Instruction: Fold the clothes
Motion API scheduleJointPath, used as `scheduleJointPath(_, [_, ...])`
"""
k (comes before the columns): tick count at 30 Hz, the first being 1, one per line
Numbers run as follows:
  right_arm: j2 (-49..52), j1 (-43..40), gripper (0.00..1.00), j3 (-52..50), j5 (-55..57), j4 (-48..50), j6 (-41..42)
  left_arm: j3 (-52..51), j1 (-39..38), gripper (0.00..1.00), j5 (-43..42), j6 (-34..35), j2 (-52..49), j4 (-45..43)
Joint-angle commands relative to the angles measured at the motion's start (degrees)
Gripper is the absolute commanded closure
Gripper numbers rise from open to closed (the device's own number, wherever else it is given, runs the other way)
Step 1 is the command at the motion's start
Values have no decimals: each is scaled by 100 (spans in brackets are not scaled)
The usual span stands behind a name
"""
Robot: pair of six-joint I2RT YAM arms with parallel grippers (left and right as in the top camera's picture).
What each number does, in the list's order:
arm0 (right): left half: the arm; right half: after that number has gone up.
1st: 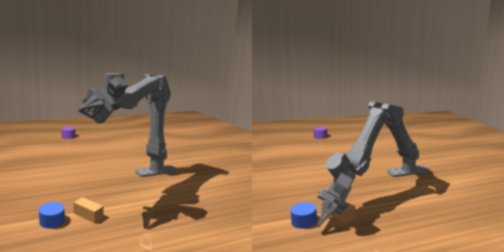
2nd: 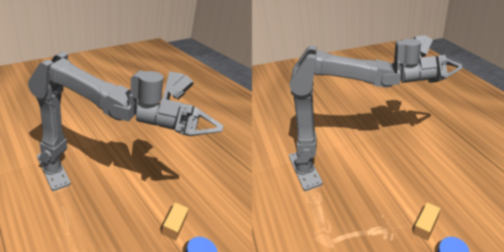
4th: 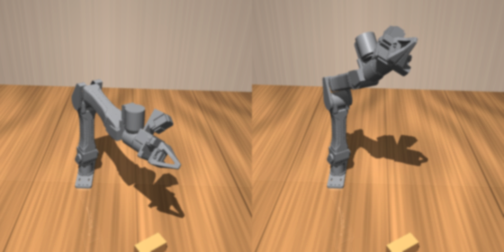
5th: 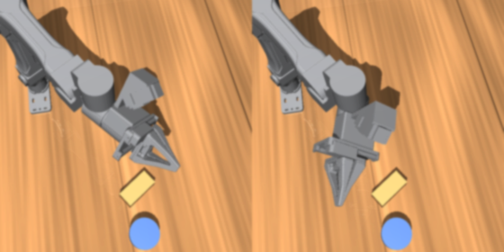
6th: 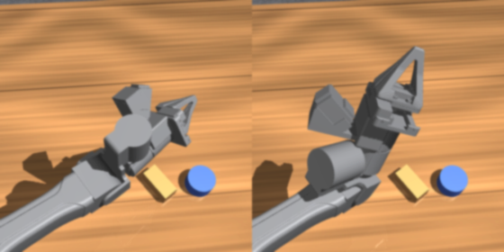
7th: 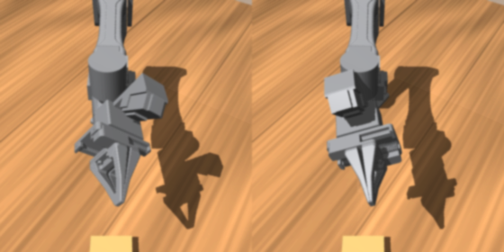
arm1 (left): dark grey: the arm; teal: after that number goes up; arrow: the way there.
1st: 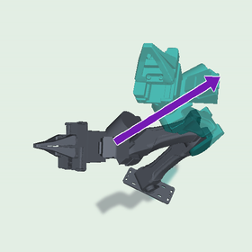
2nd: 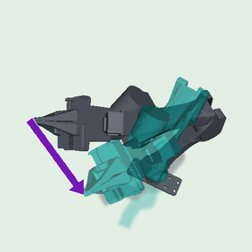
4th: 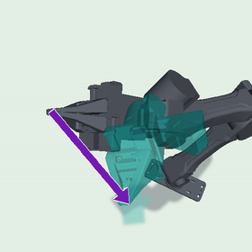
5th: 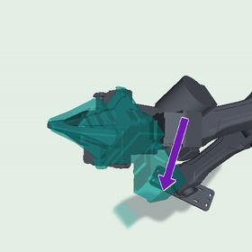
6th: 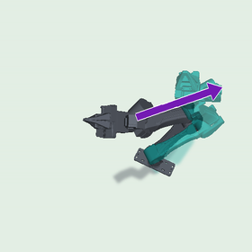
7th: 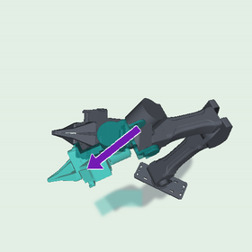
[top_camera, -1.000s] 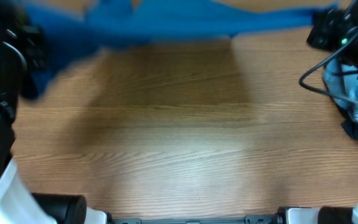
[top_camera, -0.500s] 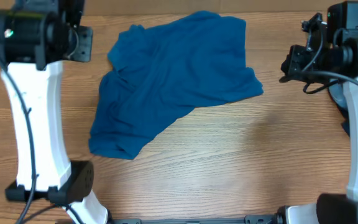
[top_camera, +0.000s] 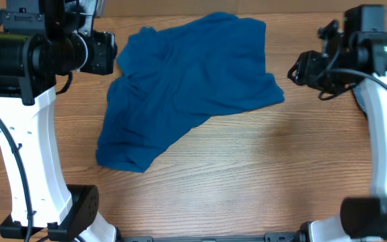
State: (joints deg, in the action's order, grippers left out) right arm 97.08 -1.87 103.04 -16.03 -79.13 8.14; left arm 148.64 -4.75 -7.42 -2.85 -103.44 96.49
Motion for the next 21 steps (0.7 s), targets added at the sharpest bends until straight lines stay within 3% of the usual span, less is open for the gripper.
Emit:
scheduleJointPath(1, [608,72,57,-315,-76,262,107,39,24,48,-437,142,136,-7])
scheduleJointPath(5, [1049,229,63,-490,-59,782,107,39,24,47,-396,138,278,31])
scheduleJointPath(17, [2247,728,66,-496,-114,1300,98,39,24,46,-402,142,306,31])
scheduleJointPath(21, [2240,1099,55,-501,-979,1113,-402,39,24,43,-402,140,306,31])
